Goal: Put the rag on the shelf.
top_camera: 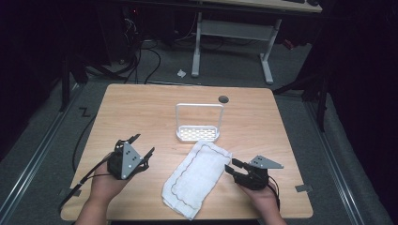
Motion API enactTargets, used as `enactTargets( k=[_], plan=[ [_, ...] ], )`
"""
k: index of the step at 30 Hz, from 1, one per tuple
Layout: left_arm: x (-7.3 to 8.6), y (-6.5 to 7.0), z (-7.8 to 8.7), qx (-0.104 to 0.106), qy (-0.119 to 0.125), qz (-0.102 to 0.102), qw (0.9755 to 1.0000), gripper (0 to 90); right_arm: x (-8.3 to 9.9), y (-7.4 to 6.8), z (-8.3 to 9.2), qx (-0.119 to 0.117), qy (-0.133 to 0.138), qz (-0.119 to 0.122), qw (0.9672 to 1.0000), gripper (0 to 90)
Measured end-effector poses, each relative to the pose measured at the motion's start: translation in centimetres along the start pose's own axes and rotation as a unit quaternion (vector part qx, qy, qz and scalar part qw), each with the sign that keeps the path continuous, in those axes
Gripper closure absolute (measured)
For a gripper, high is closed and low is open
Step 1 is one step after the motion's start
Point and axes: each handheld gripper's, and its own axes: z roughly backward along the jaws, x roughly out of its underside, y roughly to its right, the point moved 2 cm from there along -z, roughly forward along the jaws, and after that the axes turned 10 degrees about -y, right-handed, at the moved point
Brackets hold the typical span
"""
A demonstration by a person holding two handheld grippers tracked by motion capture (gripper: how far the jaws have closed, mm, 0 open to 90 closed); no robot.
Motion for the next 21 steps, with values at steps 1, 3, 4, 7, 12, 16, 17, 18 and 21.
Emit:
enactTargets(
  k=[1,3,4,7,12,16,17,18,21],
  plan=[
    [0.1,-0.4,0.0,0.01,0.002,0.02,0.9997,37.2,0.0,0.0,0.0,0.0,-0.001,0.001,1.0,54.1],
    [0.0,-0.8,0.0,0.017,0.0,0.036,0.9992,37.2,0.1,0.0,0.0,0.001,-0.003,0.002,1.0,54.0],
    [0.1,-1.4,0.1,0.031,0.011,0.064,0.9974,37.4,0.1,0.1,0.0,0.001,-0.004,0.002,1.0,54.0],
    [0.4,-1.8,0.1,0.042,0.018,0.086,0.9952,37.9,0.2,0.1,0.1,0.0,-0.003,0.0,1.0,54.0],
    [0.5,-1.5,-0.1,0.04,0.015,0.082,0.9957,36.9,0.2,0.1,0.0,0.0,-0.006,0.0,1.0,53.9],
    [0.5,-0.9,-0.7,0.05,0.013,0.083,0.9952,36.6,0.2,0.0,-0.2,0.001,-0.009,0.002,1.0,53.9],
    [0.5,-0.7,-0.9,0.056,0.011,0.085,0.9947,36.6,0.2,0.0,-0.2,0.001,-0.009,0.003,1.0,53.9],
    [0.5,-0.7,-0.9,0.056,0.011,0.085,0.9947,36.7,0.2,0.0,-0.2,0.001,-0.009,0.003,1.0,53.9],
    [0.5,0.8,-2.1,0.096,0.001,0.094,0.9909,39.5,0.2,0.0,-0.2,0.001,-0.01,0.003,0.9999,53.8]
  ],
)
